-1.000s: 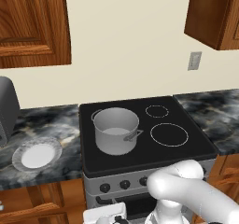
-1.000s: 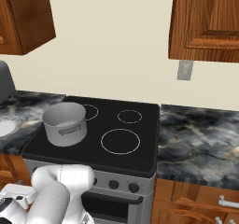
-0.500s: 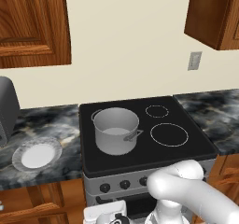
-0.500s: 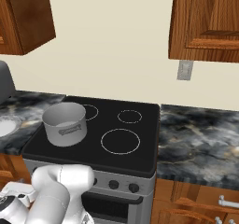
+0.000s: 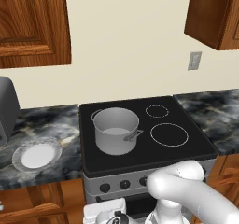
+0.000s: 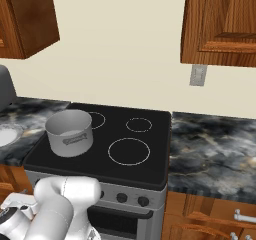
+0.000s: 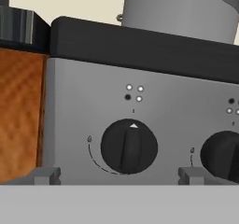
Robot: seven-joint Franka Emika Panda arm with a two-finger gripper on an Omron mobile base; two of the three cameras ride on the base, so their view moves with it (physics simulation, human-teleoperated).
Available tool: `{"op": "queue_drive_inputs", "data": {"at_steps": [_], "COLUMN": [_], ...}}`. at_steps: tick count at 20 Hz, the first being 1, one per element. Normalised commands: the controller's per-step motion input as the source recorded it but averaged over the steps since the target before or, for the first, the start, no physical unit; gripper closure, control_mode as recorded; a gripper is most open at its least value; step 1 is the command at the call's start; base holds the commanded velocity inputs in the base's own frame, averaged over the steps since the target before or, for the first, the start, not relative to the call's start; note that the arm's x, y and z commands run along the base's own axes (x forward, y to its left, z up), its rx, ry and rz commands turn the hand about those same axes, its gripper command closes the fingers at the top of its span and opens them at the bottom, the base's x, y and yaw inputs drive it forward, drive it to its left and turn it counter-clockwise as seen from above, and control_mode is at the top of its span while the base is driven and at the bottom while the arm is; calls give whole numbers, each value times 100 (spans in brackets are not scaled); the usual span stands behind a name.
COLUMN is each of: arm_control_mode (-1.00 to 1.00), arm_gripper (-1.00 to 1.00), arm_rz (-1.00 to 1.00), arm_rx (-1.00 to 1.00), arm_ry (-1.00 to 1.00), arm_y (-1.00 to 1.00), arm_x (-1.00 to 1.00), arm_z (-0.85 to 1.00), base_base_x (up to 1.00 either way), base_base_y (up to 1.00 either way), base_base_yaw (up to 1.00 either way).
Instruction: Retrieve the frozen meat and place it in the pot on a burner. Then turn the burner on.
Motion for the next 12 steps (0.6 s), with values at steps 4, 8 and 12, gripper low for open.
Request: {"op": "queue_drive_inputs", "data": {"at_steps": [4, 8, 12], "arm_control_mode": [-100, -100, -100], "arm_gripper": [-100, -100, -100], "arm_rz": [0, 0, 0], "arm_rx": [7, 8, 3], "arm_ry": [0, 0, 0], "arm_y": [-20, -21, -1], "arm_x": [9, 5, 0], "arm_z": [0, 0, 0], "base_base_x": [0, 0, 0], "base_base_y": [0, 0, 0], "base_base_yaw": [0, 0, 0]}}
